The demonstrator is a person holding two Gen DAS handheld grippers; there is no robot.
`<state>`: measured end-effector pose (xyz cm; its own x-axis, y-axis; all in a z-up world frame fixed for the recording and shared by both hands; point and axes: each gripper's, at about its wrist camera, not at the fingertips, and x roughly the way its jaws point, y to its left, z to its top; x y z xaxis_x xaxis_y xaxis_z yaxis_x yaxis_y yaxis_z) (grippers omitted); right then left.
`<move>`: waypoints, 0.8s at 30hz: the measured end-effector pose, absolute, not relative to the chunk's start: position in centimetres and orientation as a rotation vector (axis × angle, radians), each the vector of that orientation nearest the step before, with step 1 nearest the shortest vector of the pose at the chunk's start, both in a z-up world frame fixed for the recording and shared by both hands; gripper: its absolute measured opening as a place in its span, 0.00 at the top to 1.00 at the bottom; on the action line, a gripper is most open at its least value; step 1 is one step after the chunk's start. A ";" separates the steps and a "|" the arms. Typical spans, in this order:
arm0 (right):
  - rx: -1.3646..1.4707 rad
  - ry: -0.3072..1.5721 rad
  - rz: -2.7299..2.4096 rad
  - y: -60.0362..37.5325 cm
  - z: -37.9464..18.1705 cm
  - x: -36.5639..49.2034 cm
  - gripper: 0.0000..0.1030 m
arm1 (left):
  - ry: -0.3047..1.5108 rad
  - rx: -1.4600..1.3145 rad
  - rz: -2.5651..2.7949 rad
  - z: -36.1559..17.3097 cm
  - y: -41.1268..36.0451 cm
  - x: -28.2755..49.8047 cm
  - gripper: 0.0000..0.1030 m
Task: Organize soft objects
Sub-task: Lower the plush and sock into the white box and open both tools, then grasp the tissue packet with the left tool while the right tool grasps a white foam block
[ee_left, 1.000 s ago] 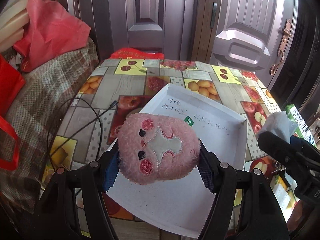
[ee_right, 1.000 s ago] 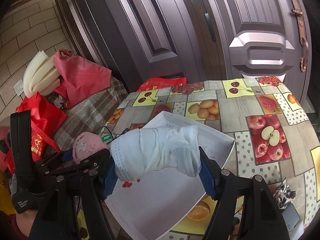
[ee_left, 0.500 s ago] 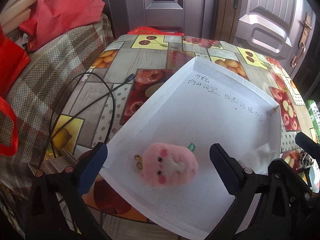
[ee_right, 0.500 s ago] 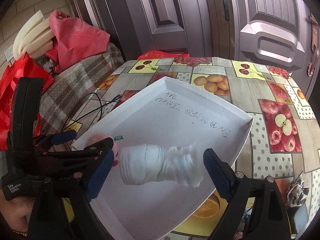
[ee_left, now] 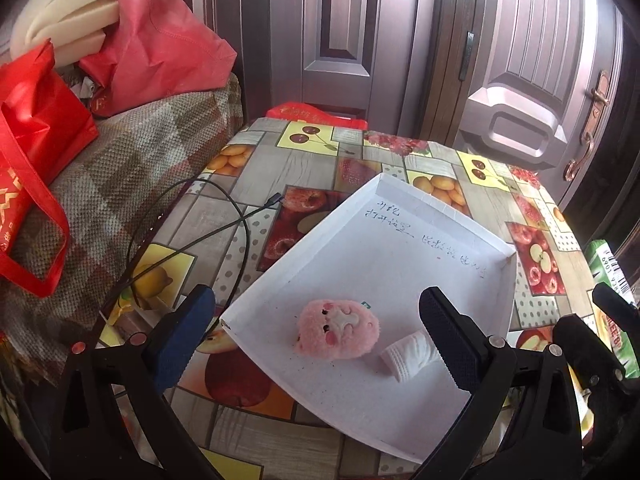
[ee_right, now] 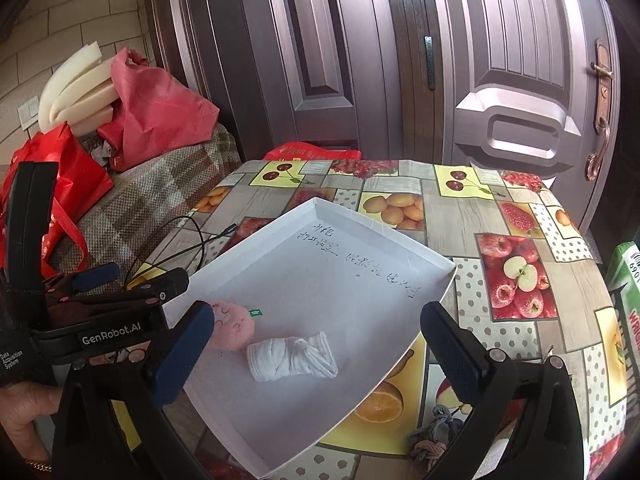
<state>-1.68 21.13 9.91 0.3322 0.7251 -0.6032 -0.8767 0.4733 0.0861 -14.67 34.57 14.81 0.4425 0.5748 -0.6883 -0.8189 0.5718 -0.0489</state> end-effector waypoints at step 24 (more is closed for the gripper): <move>-0.045 0.594 0.762 -0.4 12.8 3.5 0.00 | 0.885 -0.247 0.283 8.0 15.7 -17.5 0.00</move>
<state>3.49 -0.45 12.82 0.5682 0.6365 -0.5215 -0.6612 0.7304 0.1712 -17.52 15.69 8.04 0.6002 0.1403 -0.7874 -0.3424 0.9348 -0.0945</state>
